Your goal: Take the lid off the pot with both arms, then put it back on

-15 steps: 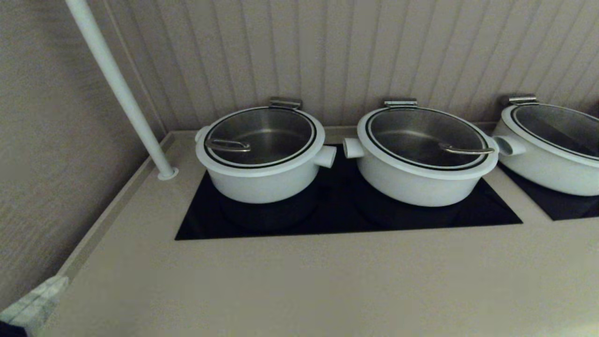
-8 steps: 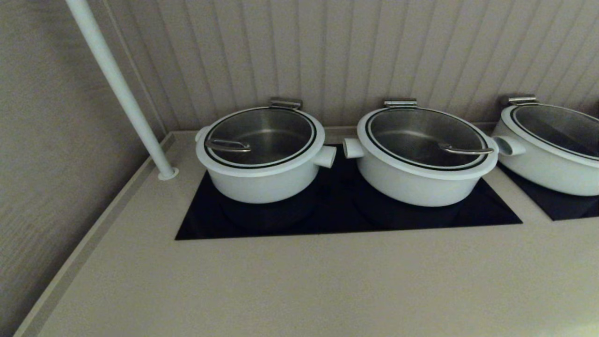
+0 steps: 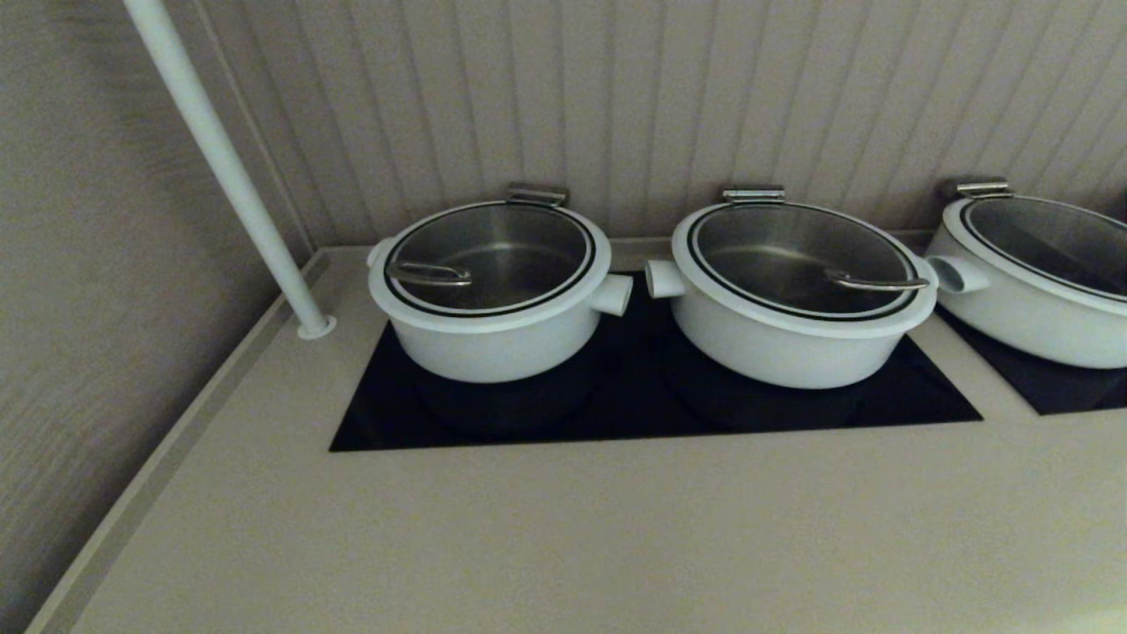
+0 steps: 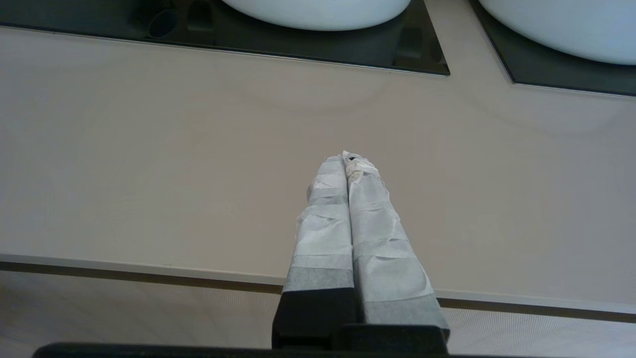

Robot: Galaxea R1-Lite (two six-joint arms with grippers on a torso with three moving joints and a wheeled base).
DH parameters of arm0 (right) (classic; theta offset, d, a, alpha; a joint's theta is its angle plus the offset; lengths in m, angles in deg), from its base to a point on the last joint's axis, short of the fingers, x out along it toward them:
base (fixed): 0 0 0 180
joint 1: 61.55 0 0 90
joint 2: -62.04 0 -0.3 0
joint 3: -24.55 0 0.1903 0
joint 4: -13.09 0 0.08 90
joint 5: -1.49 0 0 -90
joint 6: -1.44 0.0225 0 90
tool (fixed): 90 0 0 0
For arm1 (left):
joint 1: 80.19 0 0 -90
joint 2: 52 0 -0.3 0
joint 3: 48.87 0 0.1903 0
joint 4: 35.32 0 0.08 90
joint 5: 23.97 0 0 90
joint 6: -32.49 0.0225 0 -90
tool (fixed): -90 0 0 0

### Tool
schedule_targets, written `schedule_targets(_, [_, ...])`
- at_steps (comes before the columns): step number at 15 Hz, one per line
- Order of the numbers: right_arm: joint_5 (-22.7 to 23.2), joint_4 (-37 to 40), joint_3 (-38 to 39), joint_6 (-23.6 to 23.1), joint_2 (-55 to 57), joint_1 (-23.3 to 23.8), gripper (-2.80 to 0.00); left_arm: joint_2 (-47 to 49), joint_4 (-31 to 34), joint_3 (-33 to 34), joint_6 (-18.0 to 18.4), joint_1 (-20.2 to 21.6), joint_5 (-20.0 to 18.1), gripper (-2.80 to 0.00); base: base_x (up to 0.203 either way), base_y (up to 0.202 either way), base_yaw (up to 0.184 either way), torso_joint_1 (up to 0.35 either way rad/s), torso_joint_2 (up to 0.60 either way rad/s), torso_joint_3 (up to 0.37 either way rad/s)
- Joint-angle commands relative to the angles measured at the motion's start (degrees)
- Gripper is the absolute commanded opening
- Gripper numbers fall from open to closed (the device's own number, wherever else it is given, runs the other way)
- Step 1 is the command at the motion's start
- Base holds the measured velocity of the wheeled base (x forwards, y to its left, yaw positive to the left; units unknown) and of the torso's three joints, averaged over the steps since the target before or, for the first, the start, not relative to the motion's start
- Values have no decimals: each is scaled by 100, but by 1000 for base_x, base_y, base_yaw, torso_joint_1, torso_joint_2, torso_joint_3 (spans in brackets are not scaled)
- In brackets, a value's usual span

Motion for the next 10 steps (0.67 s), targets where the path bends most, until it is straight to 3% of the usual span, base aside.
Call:
schedule_targets(1, [5, 1, 0, -5, 0, -1, -280, -85, -4, 6, -279, 1, 52, -280, 0, 0, 0, 0, 0, 0])
schedule_targets(3, [5, -7, 0, -1, 0, -1, -280, -85, -4, 6, -597, -1, 124, -280, 0, 0, 0, 0, 0, 0])
schedule_targets(10, [5, 1, 0, -5, 0, -1, -280, -85, -4, 6, -540, 4, 107, -280, 0, 0, 0, 0, 0, 0])
